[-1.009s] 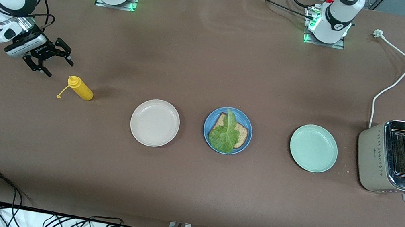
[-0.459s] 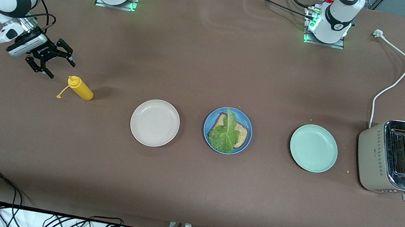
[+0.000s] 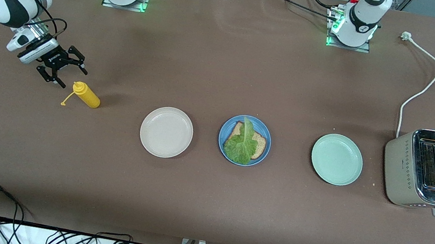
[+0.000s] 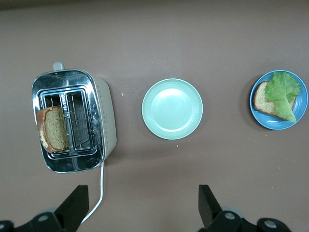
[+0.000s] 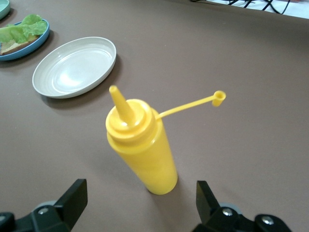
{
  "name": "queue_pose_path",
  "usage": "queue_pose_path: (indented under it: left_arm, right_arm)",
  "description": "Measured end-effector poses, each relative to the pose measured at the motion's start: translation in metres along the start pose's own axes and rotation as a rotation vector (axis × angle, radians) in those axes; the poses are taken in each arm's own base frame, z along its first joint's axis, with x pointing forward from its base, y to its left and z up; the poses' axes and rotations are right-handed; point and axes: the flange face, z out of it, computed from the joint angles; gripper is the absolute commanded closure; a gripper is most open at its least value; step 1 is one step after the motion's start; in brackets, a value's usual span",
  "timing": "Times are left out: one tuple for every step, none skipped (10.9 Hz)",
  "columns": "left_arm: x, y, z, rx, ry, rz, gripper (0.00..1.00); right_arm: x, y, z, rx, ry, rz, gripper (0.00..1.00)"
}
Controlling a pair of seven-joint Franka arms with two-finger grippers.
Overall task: Make sandwich in blue plate with both arms
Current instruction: 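Lower the open right gripper around the yellow squeeze bottle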
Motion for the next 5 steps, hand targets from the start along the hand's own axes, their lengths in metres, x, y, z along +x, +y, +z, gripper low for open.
queue_pose_path:
  left_arm:
    - [0.000, -0.001, 0.000, 0.000, 0.000, -0.001, 0.00]
    - [0.000, -0.001, 0.000, 0.000, 0.000, -0.001, 0.00]
    - [0.000, -0.001, 0.000, 0.000, 0.000, -0.001, 0.00]
    - [0.000, -0.001, 0.000, 0.000, 0.000, -0.001, 0.00]
    - [0.000, -0.001, 0.000, 0.000, 0.000, -0.001, 0.00]
  right_arm:
    - [-0.005, 0.000, 0.004, 0.008, 0.010, -0.005, 0.00]
    - [-0.008, 0.002, 0.008, 0.015, 0.021, -0.010, 0.00]
    - [-0.011, 0.003, 0.013, 0.018, 0.030, -0.013, 0.00]
    - [-0.013, 0.005, 0.017, 0.024, 0.033, -0.016, 0.00]
    - [-0.014, 0.007, 0.021, 0.030, 0.033, -0.019, 0.00]
